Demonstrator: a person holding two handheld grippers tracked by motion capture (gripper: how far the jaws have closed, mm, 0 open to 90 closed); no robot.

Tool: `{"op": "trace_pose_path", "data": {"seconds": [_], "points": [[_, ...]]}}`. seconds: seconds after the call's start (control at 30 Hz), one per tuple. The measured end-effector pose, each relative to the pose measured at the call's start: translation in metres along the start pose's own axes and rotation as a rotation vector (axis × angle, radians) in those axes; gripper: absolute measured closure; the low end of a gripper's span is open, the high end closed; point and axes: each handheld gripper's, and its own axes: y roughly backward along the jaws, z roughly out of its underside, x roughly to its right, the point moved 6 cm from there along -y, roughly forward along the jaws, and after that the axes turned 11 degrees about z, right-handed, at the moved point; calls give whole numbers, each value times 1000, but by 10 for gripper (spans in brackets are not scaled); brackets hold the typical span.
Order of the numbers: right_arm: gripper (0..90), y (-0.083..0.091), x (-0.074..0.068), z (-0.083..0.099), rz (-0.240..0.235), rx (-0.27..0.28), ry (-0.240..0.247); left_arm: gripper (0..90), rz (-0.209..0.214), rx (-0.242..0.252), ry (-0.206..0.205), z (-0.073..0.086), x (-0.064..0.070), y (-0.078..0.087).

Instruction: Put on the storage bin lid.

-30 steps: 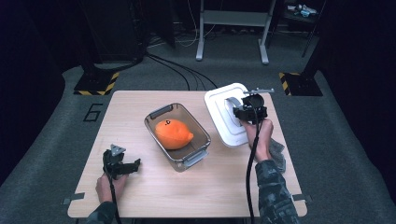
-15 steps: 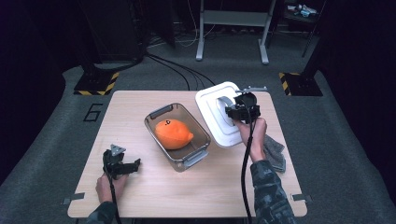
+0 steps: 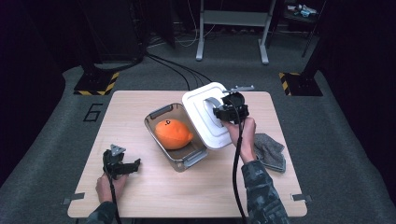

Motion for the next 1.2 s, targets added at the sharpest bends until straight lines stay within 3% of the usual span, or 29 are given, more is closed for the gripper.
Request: {"op": "trace_pose_path", "data": {"seconds": [0.6, 0.63, 0.7, 0.73, 0.8, 1.2], "points": [[664, -5, -44, -1, -73, -22, 17, 111, 2, 1, 5, 0, 0, 0], [664, -7, -45, -1, -78, -16, 40, 111, 2, 1, 3, 0, 0, 0], [664, -8, -51, -1, -81, -32, 21, 111, 2, 1, 3, 0, 0, 0], [663, -10, -52, 0, -89, -21, 49, 111, 2, 1, 4, 0, 0, 0], [663, -11, -57, 0, -94, -35, 33, 111, 2, 1, 4, 0, 0, 0], [663, -22, -83, 3, -129, -64, 49, 111, 5, 4, 9, 0, 1, 0]]}}
